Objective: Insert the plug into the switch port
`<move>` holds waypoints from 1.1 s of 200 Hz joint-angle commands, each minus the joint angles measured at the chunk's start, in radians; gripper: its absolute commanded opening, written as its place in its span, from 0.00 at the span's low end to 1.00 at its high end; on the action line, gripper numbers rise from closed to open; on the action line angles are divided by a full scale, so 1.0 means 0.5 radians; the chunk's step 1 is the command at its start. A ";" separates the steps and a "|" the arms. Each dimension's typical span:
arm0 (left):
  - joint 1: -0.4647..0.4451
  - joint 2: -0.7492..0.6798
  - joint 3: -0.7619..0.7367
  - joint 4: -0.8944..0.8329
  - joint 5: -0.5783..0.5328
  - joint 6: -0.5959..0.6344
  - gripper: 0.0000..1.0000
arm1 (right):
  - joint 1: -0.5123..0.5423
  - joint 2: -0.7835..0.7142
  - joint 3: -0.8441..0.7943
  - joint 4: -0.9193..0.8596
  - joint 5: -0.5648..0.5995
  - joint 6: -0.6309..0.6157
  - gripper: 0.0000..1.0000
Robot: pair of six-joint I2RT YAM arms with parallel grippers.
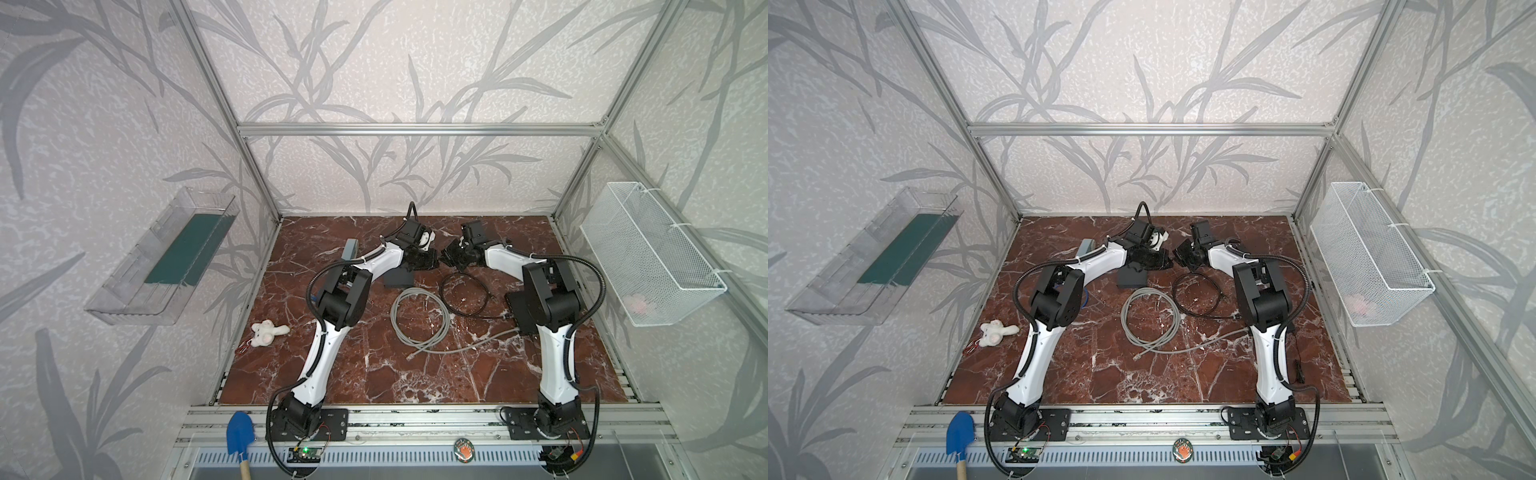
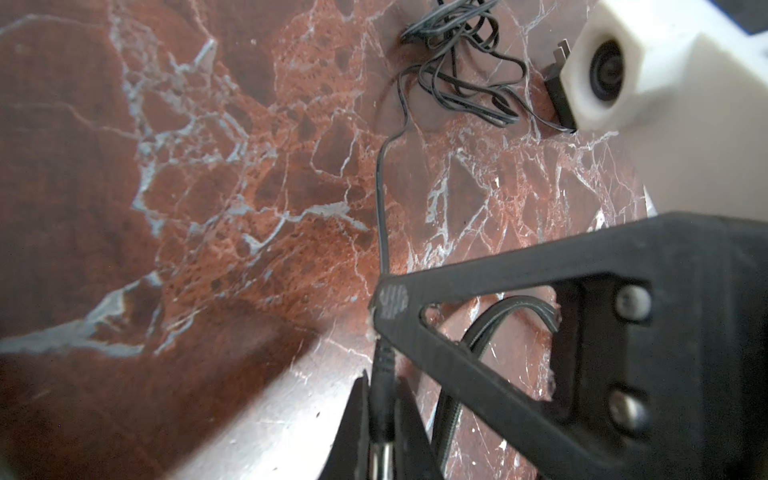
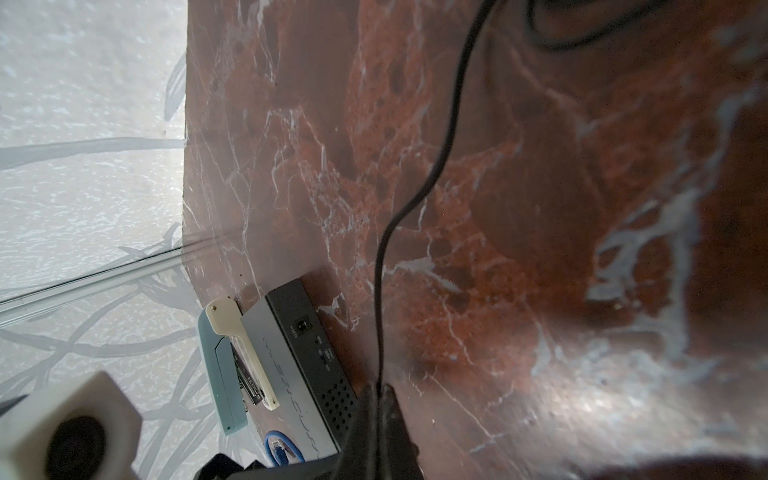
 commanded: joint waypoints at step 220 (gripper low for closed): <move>0.166 0.051 0.448 -1.025 0.635 1.320 0.00 | 0.028 -0.351 -0.321 0.146 -0.074 -4.056 0.45</move>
